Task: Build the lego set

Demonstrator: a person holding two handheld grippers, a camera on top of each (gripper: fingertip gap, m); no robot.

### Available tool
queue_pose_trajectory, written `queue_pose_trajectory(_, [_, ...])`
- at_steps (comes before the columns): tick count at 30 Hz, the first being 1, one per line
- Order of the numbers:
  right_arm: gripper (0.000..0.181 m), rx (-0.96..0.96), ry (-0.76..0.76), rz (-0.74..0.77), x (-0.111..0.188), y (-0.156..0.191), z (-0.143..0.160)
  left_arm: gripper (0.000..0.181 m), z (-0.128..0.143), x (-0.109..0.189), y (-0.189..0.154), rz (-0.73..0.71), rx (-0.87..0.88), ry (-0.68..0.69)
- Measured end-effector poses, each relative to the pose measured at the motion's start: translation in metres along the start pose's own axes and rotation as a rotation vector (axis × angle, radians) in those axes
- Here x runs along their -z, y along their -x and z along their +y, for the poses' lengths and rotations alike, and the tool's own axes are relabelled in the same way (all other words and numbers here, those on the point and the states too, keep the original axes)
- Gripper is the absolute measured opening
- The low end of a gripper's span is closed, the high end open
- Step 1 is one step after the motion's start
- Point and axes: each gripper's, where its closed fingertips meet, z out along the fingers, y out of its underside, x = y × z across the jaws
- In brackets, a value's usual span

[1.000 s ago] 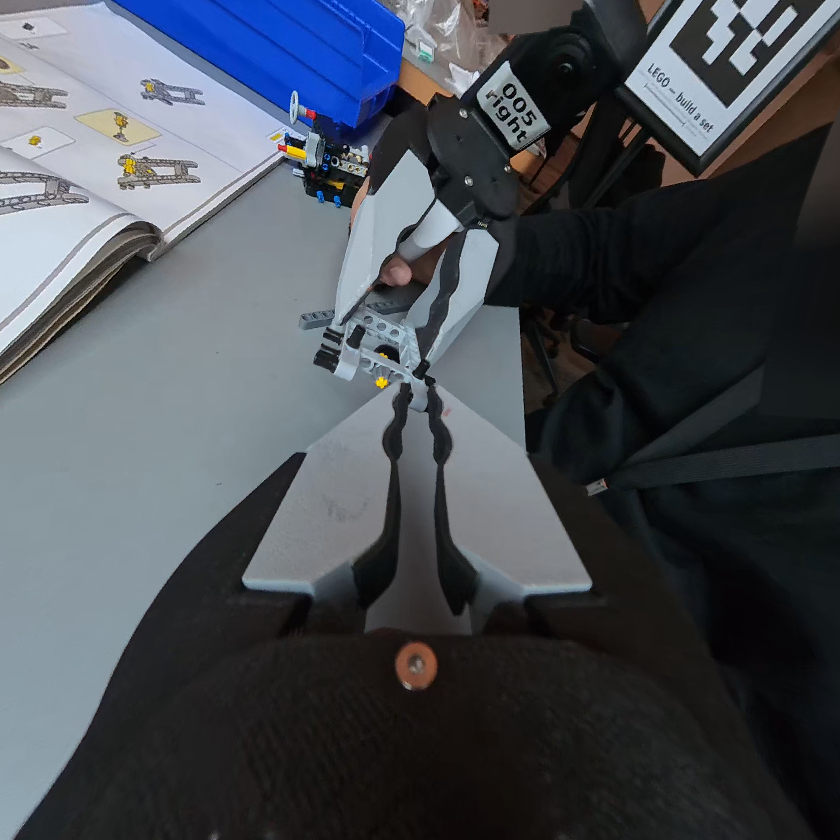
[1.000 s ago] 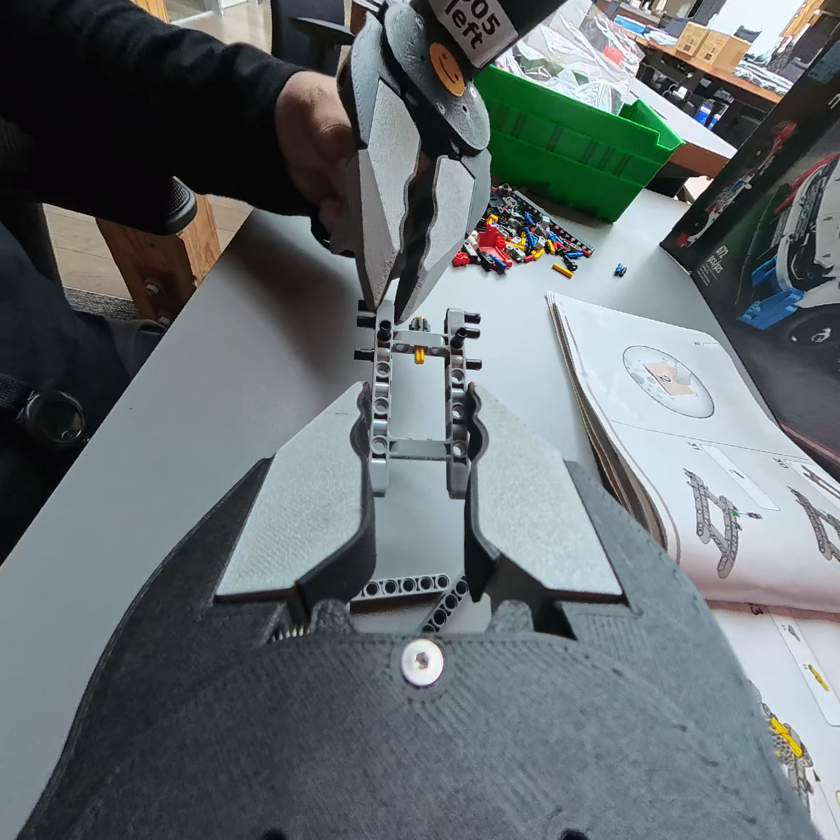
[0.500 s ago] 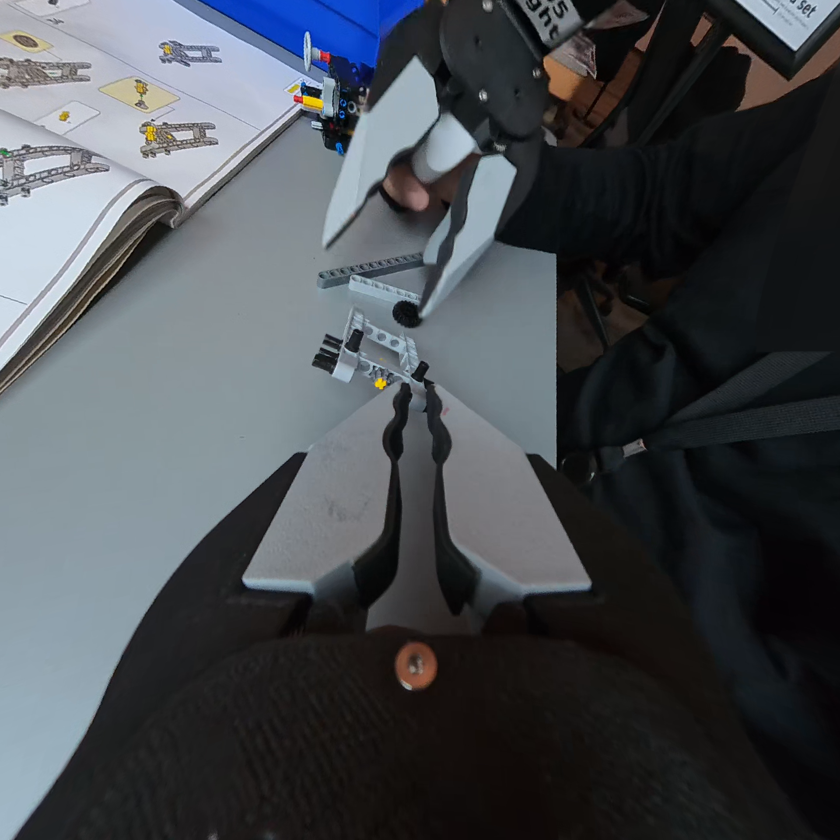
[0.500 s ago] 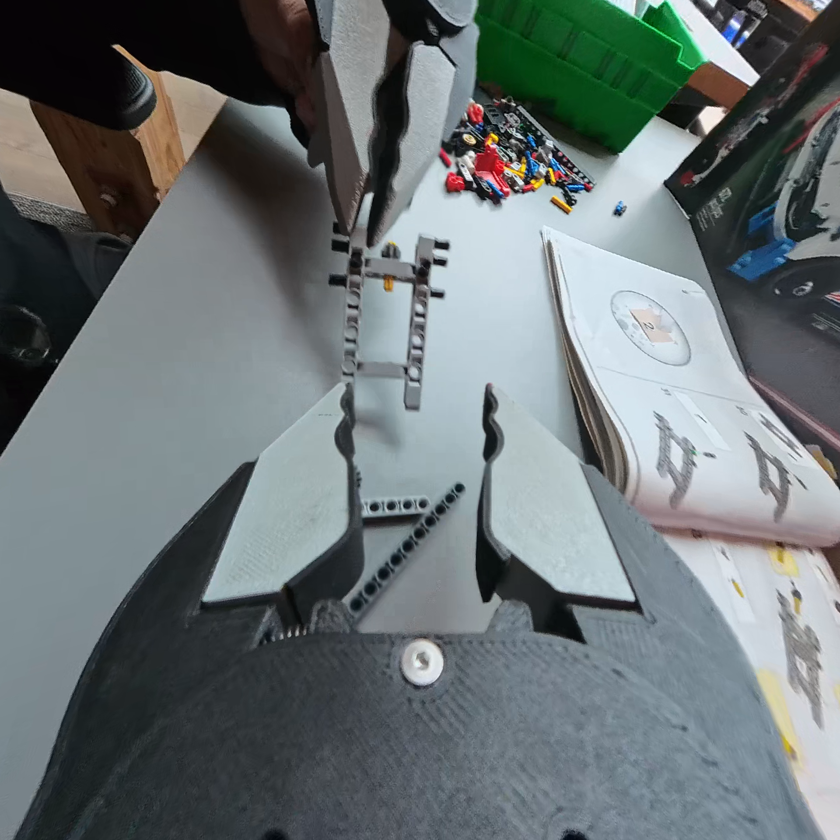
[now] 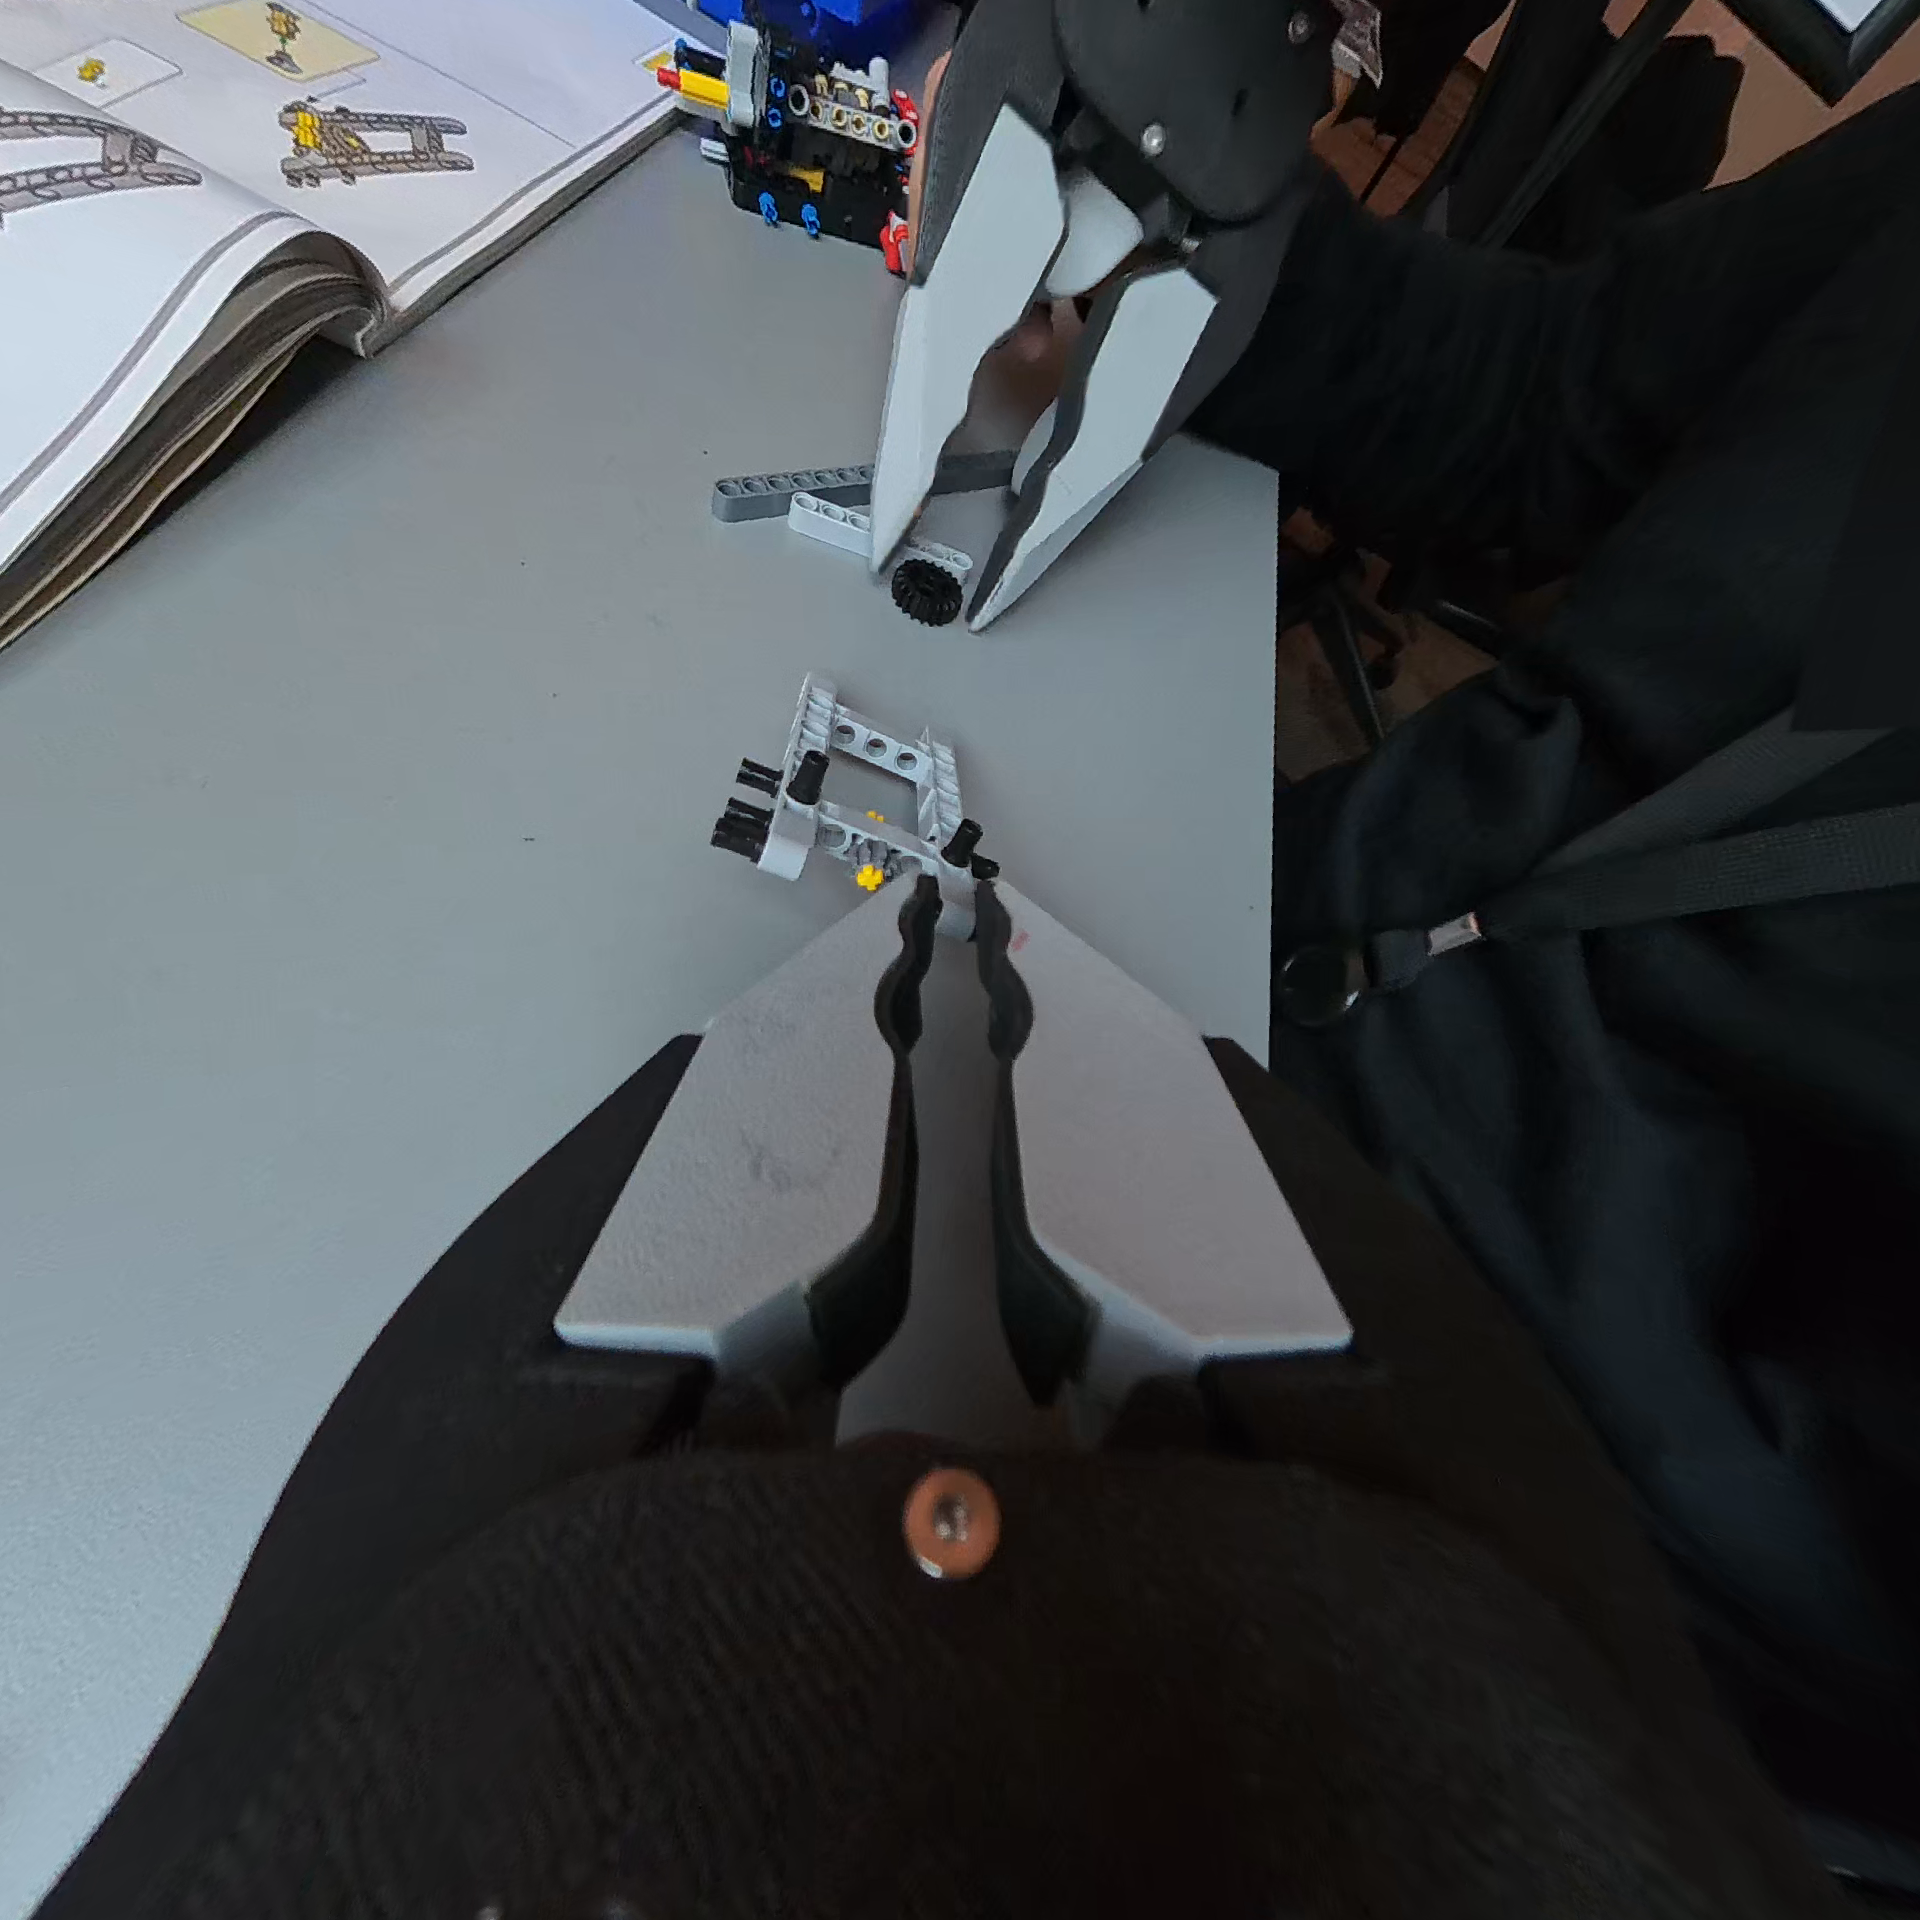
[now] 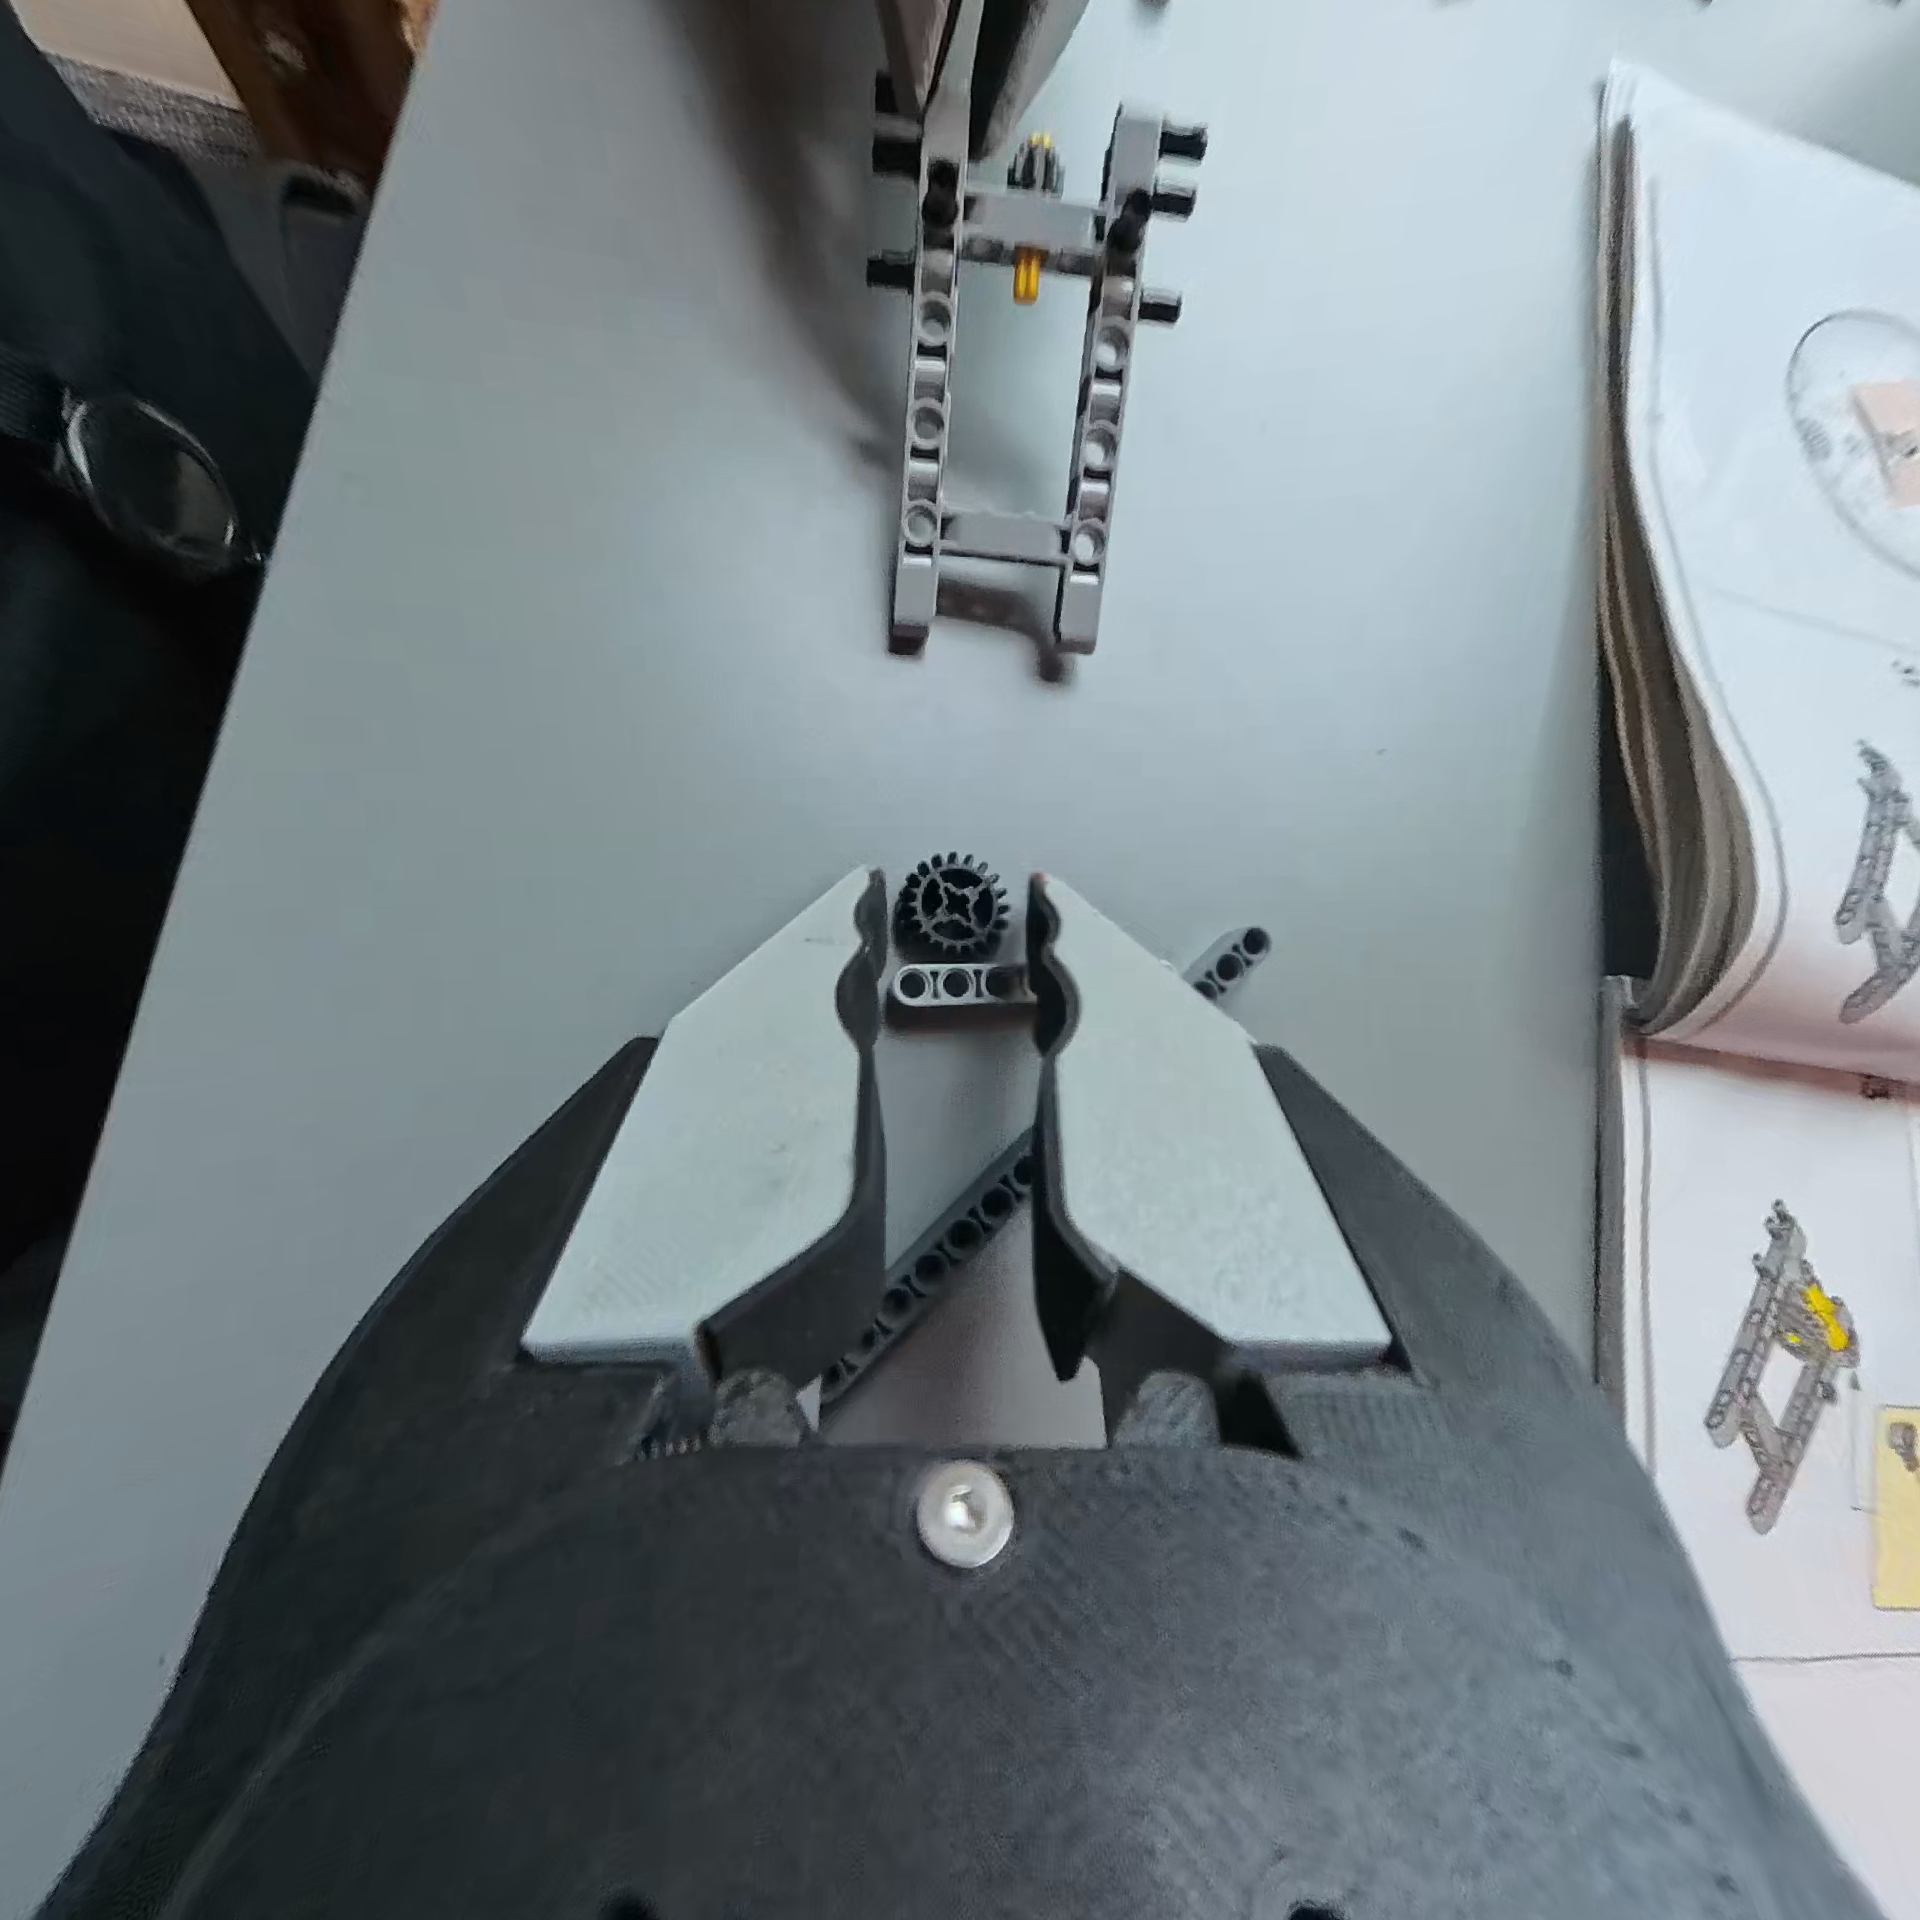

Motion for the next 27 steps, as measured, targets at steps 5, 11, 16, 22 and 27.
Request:
queue_pose_trajectory(5, [0.018, 0.002, 0.015, 0.018, -0.002, -0.004, -0.001, 0.005, 0.001, -0.005, 0.0, 0.008, 0.044, 0.011])
queue_pose_trajectory(11, [0.017, -0.023, -0.167, 0.019, 0.0, -0.01, -0.046, 0.005, 0.011, -0.023, 0.0, 0.007, 0.097, 0.113])
queue_pose_trajectory(16, [0.017, -0.045, -0.198, 0.022, -0.013, -0.015, -0.057, 0.007, 0.013, -0.03, -0.002, 0.01, 0.091, 0.146])
queue_pose_trajectory(22, [0.017, -0.02, -0.14, 0.009, -0.027, -0.007, -0.044, 0.021, 0.017, -0.025, -0.001, -0.006, 0.095, 0.151])
queue_pose_trajectory(27, [0.017, 0.016, -0.226, 0.04, -0.017, -0.008, -0.06, 0.017, 0.011, -0.014, 0.002, -0.06, 0.073, 0.109])
